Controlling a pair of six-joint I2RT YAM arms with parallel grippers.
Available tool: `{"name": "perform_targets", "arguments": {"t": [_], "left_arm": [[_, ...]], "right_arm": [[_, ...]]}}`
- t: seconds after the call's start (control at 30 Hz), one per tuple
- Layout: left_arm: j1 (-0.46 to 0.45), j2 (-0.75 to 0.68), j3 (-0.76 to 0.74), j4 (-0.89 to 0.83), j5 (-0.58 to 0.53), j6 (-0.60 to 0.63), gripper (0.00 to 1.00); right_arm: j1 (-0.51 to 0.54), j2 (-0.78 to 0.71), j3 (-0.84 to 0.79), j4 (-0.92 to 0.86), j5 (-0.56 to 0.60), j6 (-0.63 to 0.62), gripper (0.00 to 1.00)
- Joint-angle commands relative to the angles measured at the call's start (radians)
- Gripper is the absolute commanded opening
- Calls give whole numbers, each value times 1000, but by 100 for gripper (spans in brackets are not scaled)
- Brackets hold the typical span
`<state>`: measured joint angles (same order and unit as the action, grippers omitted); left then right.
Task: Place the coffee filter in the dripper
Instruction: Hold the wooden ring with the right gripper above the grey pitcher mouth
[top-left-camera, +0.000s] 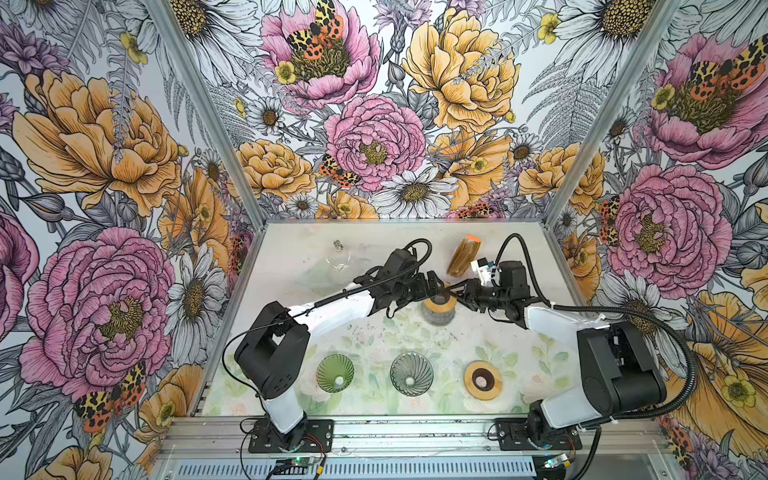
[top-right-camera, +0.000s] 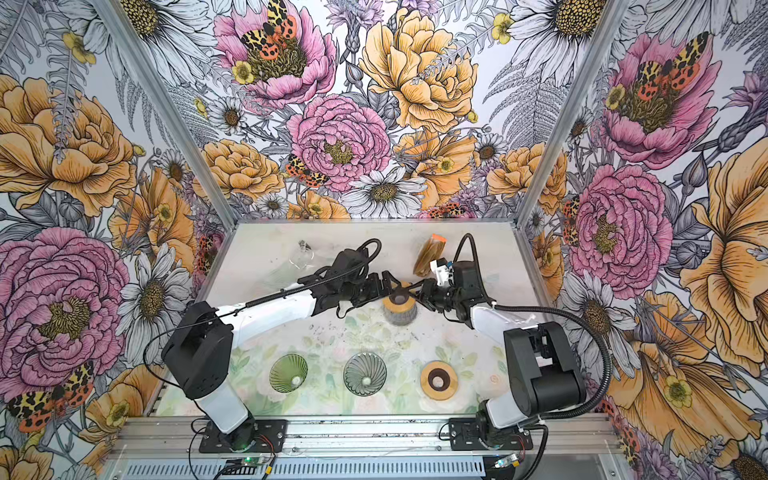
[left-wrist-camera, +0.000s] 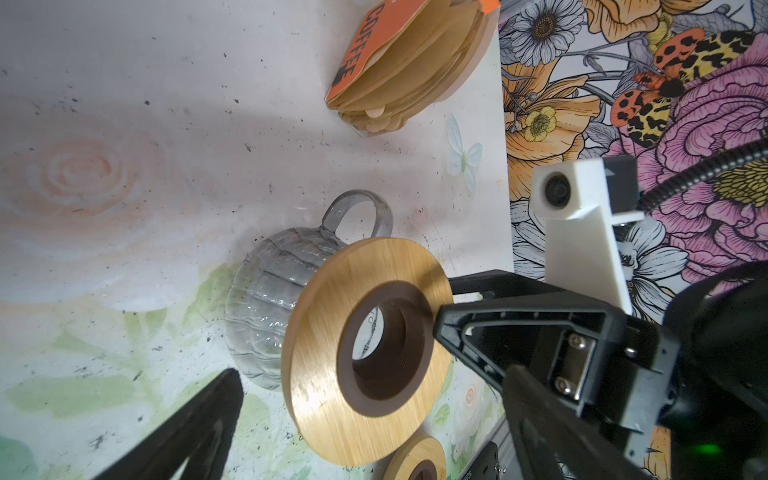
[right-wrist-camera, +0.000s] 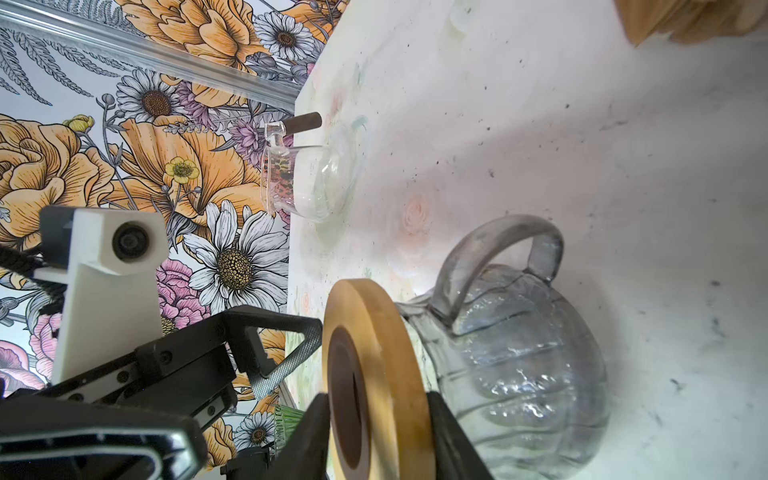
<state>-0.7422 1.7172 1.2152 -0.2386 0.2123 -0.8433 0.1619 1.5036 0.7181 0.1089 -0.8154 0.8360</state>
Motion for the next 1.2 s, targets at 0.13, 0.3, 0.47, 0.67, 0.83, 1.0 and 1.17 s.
{"name": "perform_targets", "arguments": {"t": [0.13, 0.3, 0.47, 0.67, 0.83, 1.0, 1.17], "left_arm": [[-10, 15, 36, 5, 33, -11, 99], [-14, 14, 41, 5, 33, -7, 99], [-16, 21, 46, 5, 44, -8, 99], [-25, 36, 59, 5, 49, -8, 99], [-27, 51, 80, 5, 56, -8, 99], [-32, 62, 92, 5, 60, -7, 99], [-37, 67, 101, 5, 70, -4, 99]], "right_arm": [[-8, -44, 32, -140, 67, -68, 40], [-9, -83, 51, -214, 104, -99, 41], [-11, -103, 75, -291, 132, -135, 41], [-12, -137, 109, -395, 202, -179, 41], [-12, -142, 121, -458, 265, -200, 43], [-13, -130, 119, -459, 234, -202, 50], [-13, -112, 122, -435, 156, -207, 51]]}}
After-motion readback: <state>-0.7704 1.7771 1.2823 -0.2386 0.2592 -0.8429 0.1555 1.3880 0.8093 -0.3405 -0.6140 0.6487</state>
